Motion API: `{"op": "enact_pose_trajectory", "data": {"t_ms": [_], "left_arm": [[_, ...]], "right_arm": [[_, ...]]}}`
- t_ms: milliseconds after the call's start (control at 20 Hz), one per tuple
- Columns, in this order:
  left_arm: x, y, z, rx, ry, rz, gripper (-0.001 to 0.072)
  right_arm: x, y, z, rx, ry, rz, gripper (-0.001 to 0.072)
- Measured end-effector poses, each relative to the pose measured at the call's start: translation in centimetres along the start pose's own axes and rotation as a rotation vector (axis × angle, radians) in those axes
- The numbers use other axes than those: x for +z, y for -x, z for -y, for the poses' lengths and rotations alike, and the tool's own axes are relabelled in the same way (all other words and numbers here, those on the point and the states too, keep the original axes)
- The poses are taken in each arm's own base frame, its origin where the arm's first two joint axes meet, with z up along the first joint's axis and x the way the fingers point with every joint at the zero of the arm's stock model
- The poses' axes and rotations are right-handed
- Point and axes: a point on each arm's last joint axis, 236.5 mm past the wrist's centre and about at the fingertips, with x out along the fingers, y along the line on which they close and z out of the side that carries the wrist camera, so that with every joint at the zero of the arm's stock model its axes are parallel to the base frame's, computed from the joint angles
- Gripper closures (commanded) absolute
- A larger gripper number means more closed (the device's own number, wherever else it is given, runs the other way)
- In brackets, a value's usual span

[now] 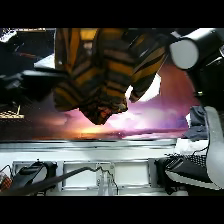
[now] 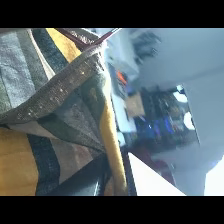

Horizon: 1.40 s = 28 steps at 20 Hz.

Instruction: Fold the clothes and pants, and hang the long-sleeved shirts on hangers.

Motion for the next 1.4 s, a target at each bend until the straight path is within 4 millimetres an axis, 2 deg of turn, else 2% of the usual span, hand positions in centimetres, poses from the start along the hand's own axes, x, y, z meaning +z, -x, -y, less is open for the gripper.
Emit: {"op": "enact_pose_trajectory", "data": {"t_ms": [200,350,600,750,950,1100,1400], "left_arm": [[-2.2,-1.5,0.0,0.012,-0.01,-0.078,0.0425],[-3.0,-2.0,-0.1,0.021,-0.016,-0.106,0.0424],[-3.4,-2.2,-0.5,0.036,-0.022,-0.122,0.0425],[-3.5,-2.2,-0.5,0.039,-0.023,-0.127,0.0424],[-4.4,-2.0,-1.4,0.07,-0.034,-0.167,0.0424],[-5.1,-1.9,-2.5,0.099,-0.032,-0.194,0.0425],[-4.6,-1.9,-4.4,0.159,-0.031,-0.176,0.0425]], "right_arm": [[-4.8,2.2,5.6,-0.13,-0.097,-0.1,0.0649],[-10.0,4.7,10.0,-0.246,-0.179,-0.209,0.0649],[-18.2,10.3,14.7,-0.363,-0.205,-0.448,0.065],[-22.4,14.8,17.4,-0.447,-0.192,-0.604,0.065],[-26.3,21.7,21.0,-0.592,-0.162,-0.784,0.065],[-28.7,27.0,22.7,-0.675,-0.14,-0.915,0.065],[-32.8,38.0,24.8,-0.862,-0.141,-1.158,0.065]]}}
